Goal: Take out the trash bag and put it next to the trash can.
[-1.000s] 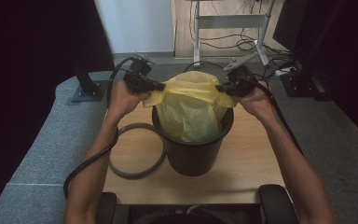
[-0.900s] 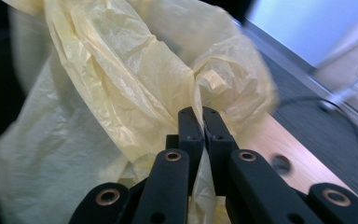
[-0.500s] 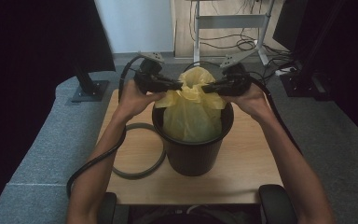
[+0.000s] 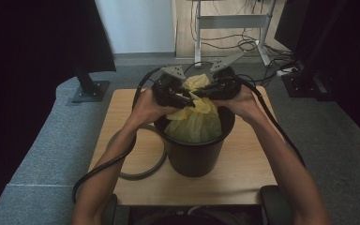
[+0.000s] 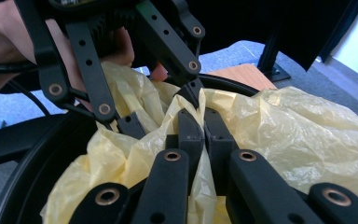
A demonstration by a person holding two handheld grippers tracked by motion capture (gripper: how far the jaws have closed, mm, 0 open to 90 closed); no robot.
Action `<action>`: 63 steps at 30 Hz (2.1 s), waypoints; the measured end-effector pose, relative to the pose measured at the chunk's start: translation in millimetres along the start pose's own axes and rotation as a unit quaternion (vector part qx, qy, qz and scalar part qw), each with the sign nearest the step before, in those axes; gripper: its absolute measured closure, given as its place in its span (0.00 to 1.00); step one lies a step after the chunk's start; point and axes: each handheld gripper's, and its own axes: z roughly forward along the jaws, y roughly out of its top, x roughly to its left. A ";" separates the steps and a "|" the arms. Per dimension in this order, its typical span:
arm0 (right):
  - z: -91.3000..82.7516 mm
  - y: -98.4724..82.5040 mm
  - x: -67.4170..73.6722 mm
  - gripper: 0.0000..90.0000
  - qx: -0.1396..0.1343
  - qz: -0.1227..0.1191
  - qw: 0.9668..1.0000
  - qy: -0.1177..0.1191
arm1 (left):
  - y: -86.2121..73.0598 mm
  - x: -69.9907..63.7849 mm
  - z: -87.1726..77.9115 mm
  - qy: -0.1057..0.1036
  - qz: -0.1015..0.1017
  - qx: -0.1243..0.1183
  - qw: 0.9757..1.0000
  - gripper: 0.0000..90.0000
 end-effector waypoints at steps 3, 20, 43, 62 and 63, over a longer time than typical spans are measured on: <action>0.3 -0.6 -0.9 0.97 -0.004 0.008 1.000 0.017 | -4.2 1.5 -1.2 -0.009 0.008 -0.006 1.000 0.78; -14.4 1.6 -0.4 0.00 0.017 0.014 1.000 -0.021 | -13.0 5.7 -17.7 0.035 0.003 0.002 0.999 0.99; 19.3 -1.0 18.0 0.87 0.059 -0.066 0.996 0.006 | 1.7 -9.5 -49.8 0.022 -0.009 -0.082 0.996 0.47; -33.5 -3.0 5.3 0.86 -0.005 -0.018 1.000 0.002 | -39.8 14.5 -14.0 0.022 -0.040 0.019 0.999 0.88; -32.4 -3.1 5.9 0.86 -0.001 -0.018 1.000 0.008 | -38.9 14.9 -16.3 0.026 -0.045 0.007 0.999 0.95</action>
